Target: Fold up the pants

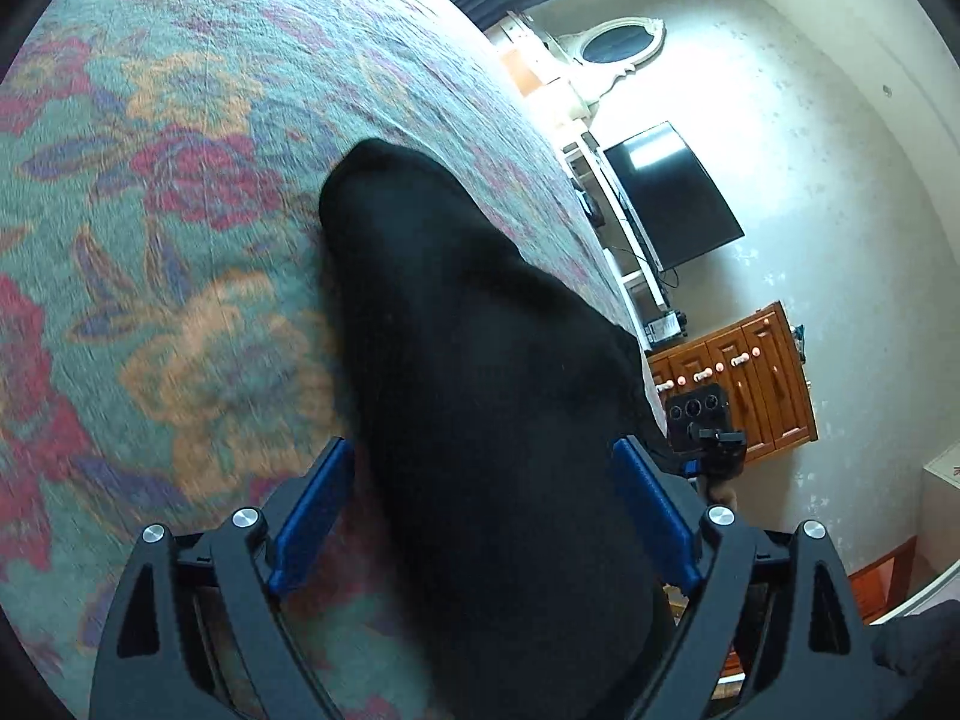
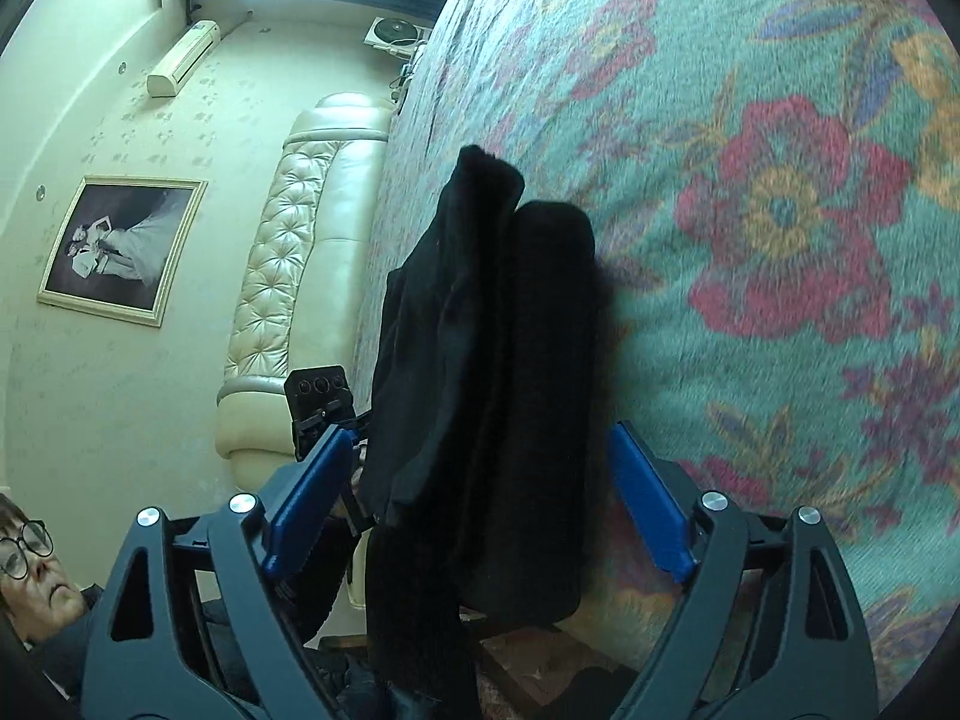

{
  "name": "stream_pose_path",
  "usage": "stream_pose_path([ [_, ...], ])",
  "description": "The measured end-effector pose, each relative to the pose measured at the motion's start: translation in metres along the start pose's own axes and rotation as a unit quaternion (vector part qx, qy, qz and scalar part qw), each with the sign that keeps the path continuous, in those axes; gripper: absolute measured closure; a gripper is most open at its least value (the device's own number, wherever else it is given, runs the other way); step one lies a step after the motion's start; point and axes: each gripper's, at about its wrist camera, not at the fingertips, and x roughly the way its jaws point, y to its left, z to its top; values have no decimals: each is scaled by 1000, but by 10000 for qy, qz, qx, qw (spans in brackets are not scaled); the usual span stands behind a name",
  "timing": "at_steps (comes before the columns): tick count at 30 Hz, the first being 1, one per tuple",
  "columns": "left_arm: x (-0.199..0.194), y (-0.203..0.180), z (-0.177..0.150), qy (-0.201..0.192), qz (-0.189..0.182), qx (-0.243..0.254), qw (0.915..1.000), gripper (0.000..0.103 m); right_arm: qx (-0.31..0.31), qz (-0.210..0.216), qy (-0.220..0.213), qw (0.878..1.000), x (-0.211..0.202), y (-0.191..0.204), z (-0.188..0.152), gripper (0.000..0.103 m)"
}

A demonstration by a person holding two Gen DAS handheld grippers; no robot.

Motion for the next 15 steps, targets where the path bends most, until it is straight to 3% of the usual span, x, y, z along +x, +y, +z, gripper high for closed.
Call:
stream_pose_path([
  [3, 10, -12, -9, 151, 181, 226, 9995, 16, 31, 58, 63, 10000, 9, 5, -12, 11],
  [10, 30, -23, -8, 98, 660, 572, 9961, 12, -187, -654, 510, 9964, 39, 24, -23, 12],
  [12, 34, -25, -5, 85, 692, 565, 9960, 12, -189, -855, 511, 9949, 41, 23, -25, 30],
  [15, 35, -25, -5, 88, 761, 612, 9952, 12, -8, -756, 432, 9962, 34, 12, -27, 51],
])
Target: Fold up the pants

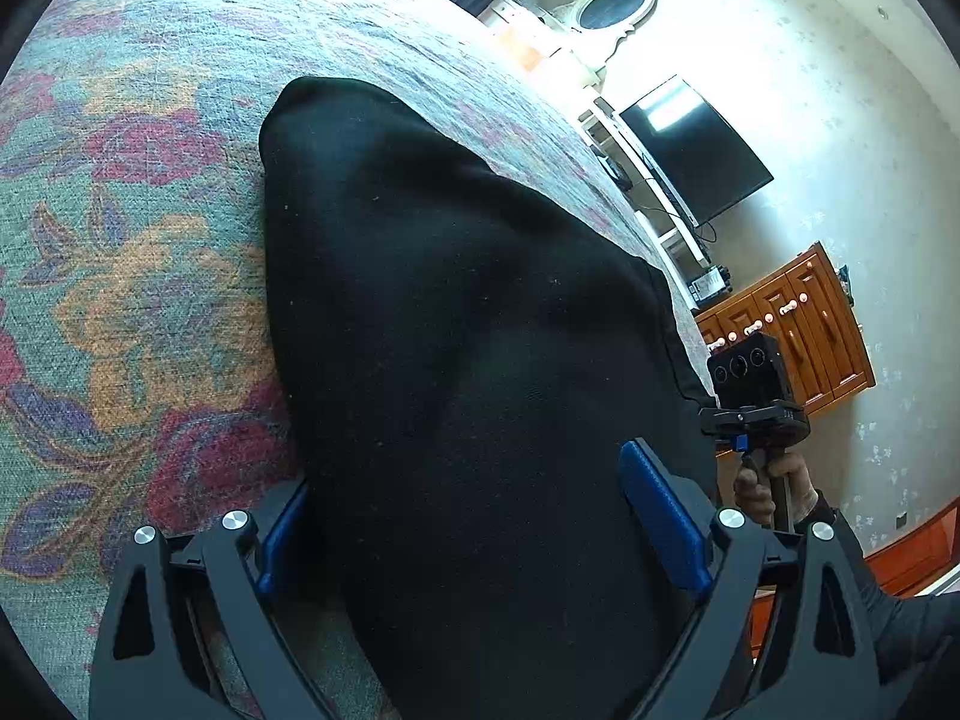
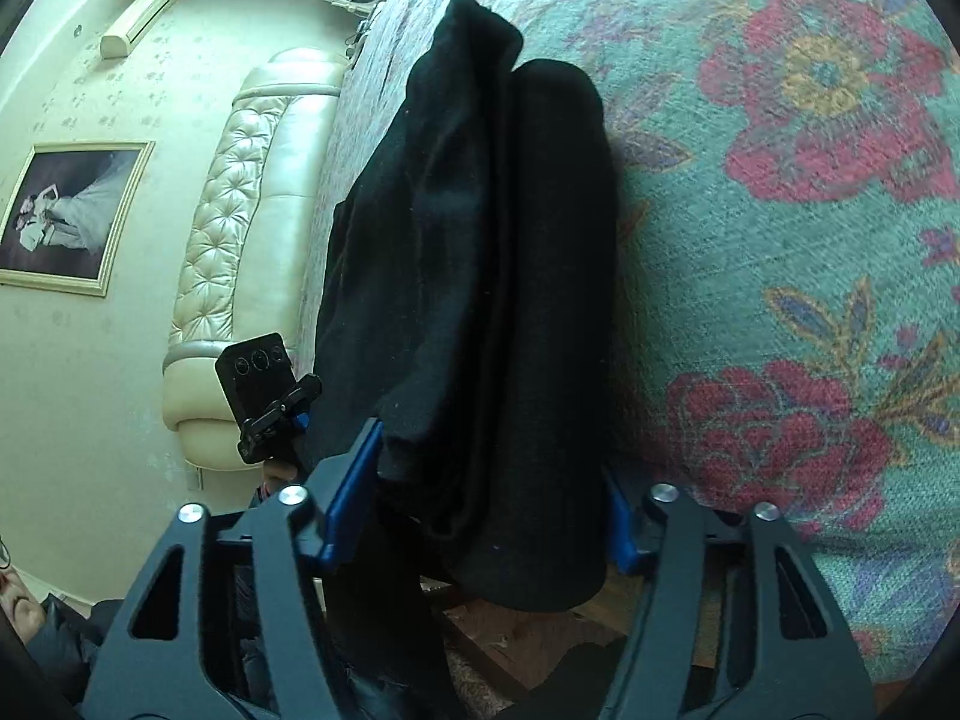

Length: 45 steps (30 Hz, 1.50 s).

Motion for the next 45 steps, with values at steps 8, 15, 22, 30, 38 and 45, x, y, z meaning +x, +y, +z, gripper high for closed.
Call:
stream_pose_path([
  [8, 9, -18, -3, -151, 297, 212, 9992, 41, -166, 75, -170, 9997, -1, -5, -7, 56],
  [15, 7, -21, 1, -79, 346, 280, 9990, 59, -259, 126, -275, 9992, -4, -7, -15, 57],
  [22, 6, -24, 2, -103, 494, 374, 9980, 62, -303, 187, -424, 9985, 0, -6, -14, 62],
  [30, 0, -19, 6, -186, 417, 291, 9985, 65, -339, 224, -434, 9982, 8, 0, -11, 64],
  [38, -10, -12, 6, -277, 408, 213, 9986, 66, -394, 262, -395, 9981, 20, 5, -5, 64],
  [45, -29, -1, 11, -424, 550, 140, 9975, 66, -523, 311, -279, 9978, 39, 12, 2, 64],
])
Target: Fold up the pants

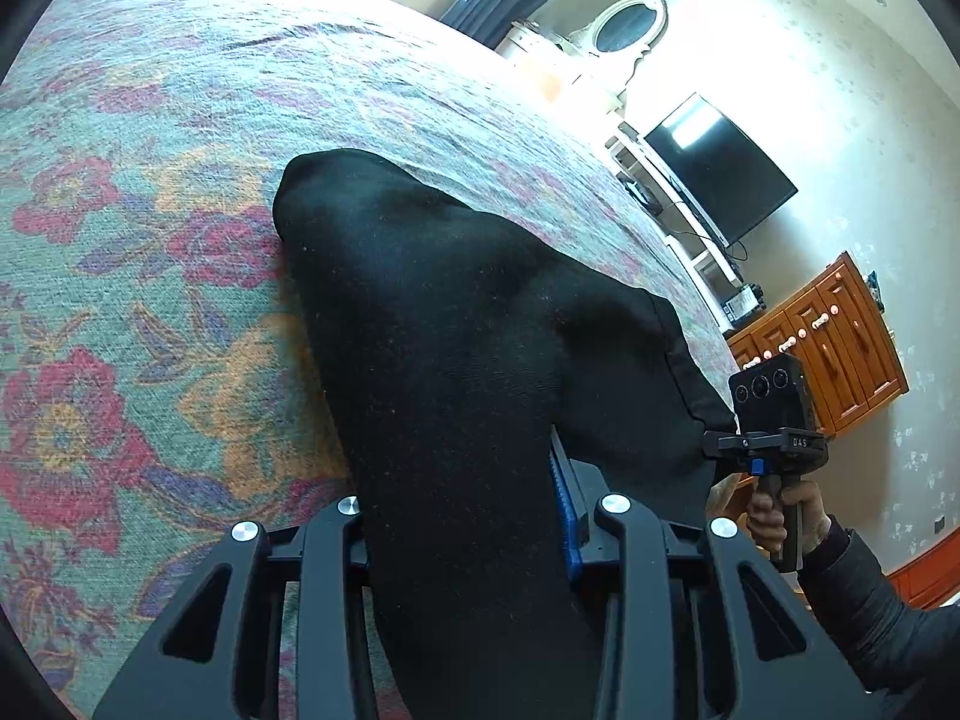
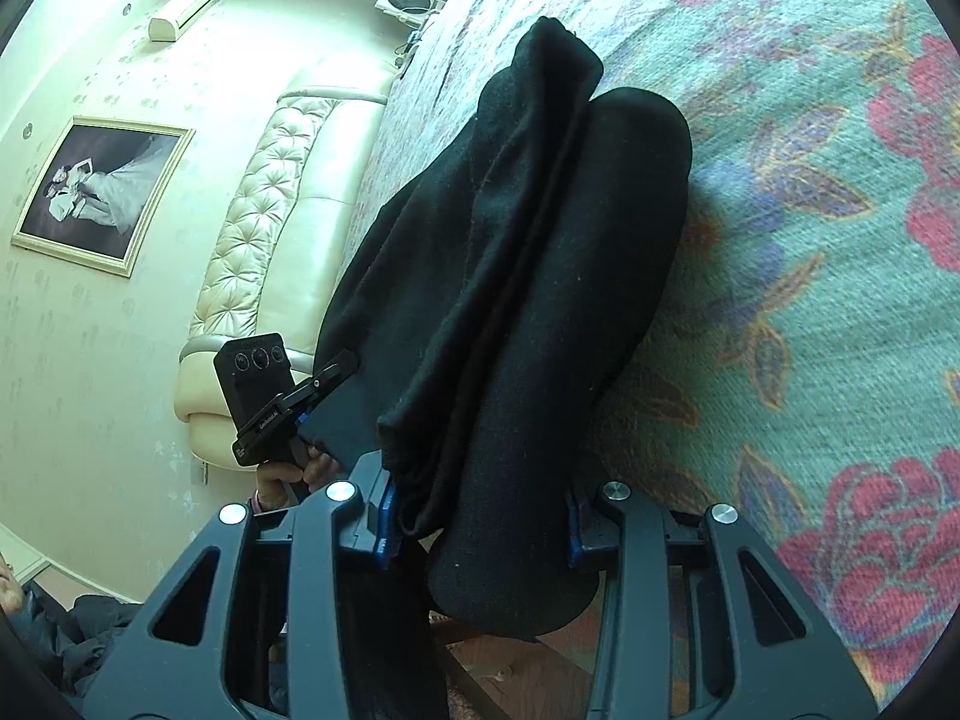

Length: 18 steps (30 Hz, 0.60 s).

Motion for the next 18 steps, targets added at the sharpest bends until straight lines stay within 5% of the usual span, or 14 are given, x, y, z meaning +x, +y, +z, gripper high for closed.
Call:
stream_pose_path([
  [18, -34, 50, 0, -330, 137, -529, 9980, 66, -284, 76, 249, 9993, 52, 21, 37, 65],
])
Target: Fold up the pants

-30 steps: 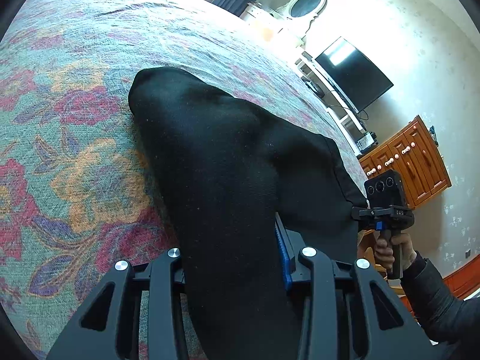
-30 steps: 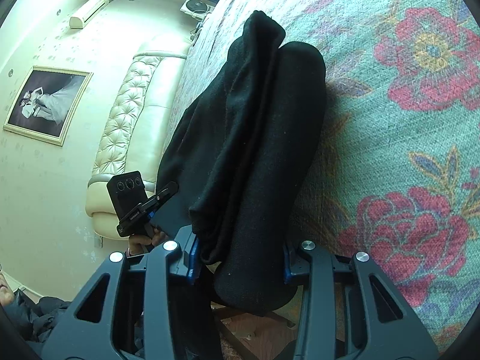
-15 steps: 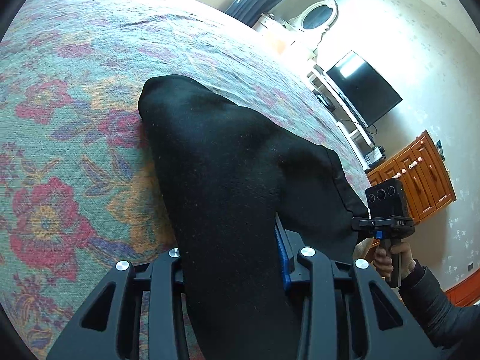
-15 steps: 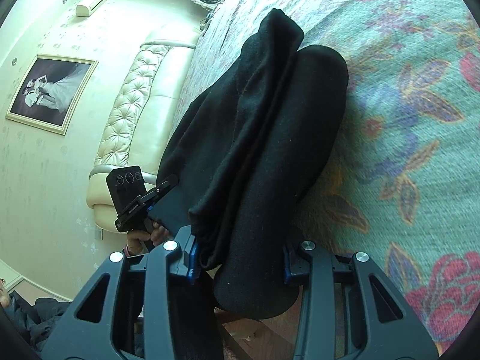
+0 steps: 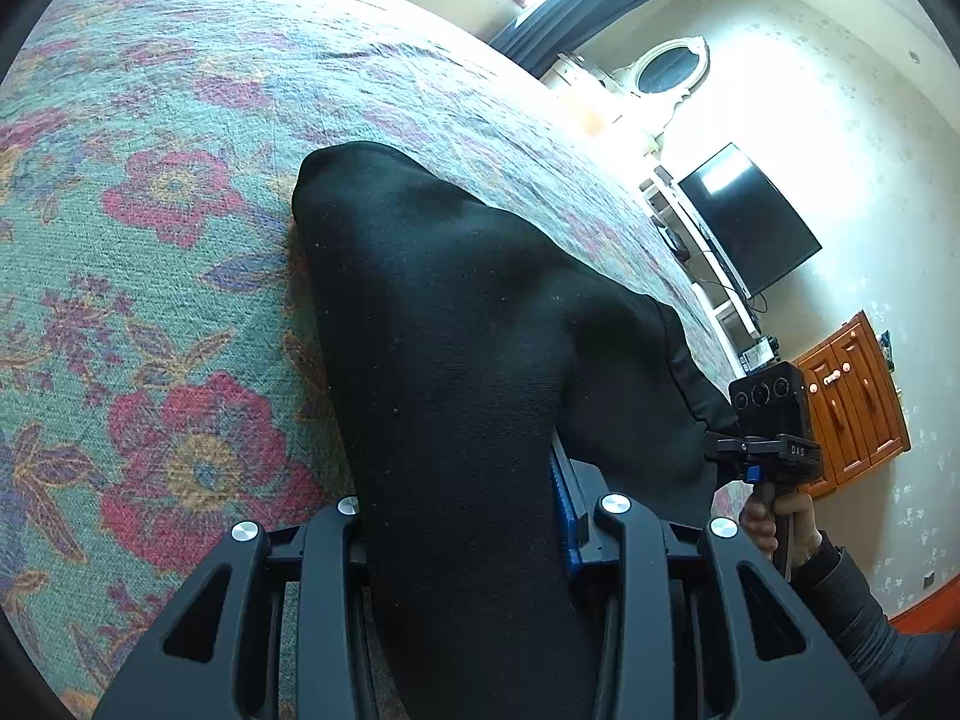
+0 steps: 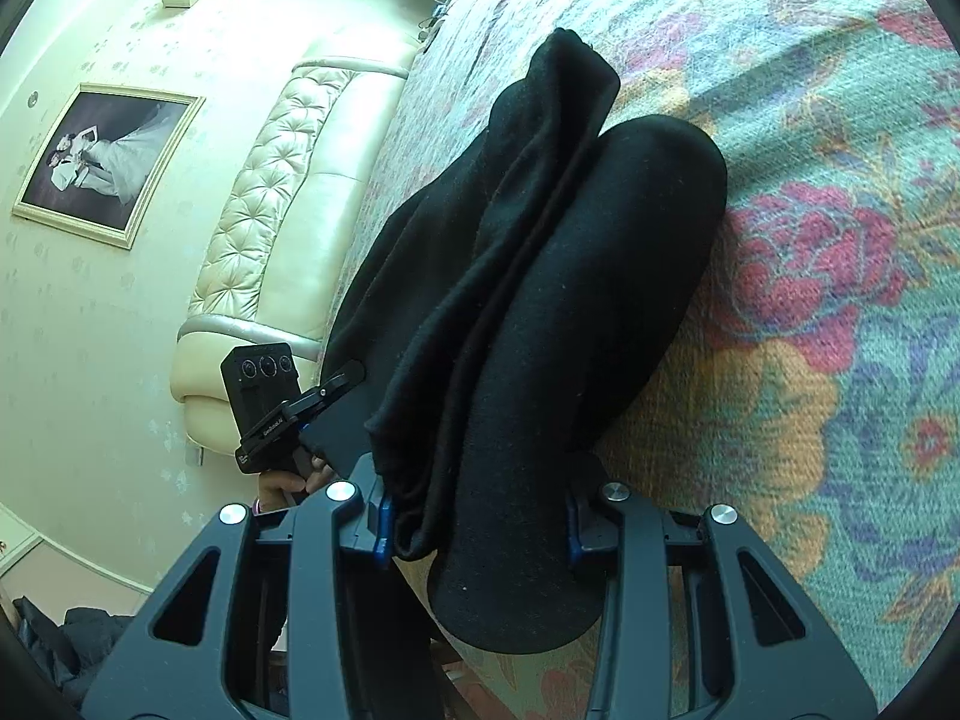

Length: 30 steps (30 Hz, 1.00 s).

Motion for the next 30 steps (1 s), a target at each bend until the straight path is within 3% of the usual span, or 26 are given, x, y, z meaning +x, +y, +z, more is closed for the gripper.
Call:
stream_pose_path([
  [11, -21, 23, 2, -260, 117, -244, 9993, 66, -159, -40, 62, 9998, 22, 11, 25, 65],
  [16, -28, 36, -6, -280, 2, -472, 9985, 66, -273, -94, 96, 9995, 32, 18, 38, 65],
  [21, -31, 34, -18, -247, -85, -409, 9988, 63, -287, -223, 242, 9990, 28, 16, 30, 66],
  [30, -35, 32, -30, -109, -143, -177, 9997, 54, -146, -206, 127, 9996, 19, 4, 19, 69],
])
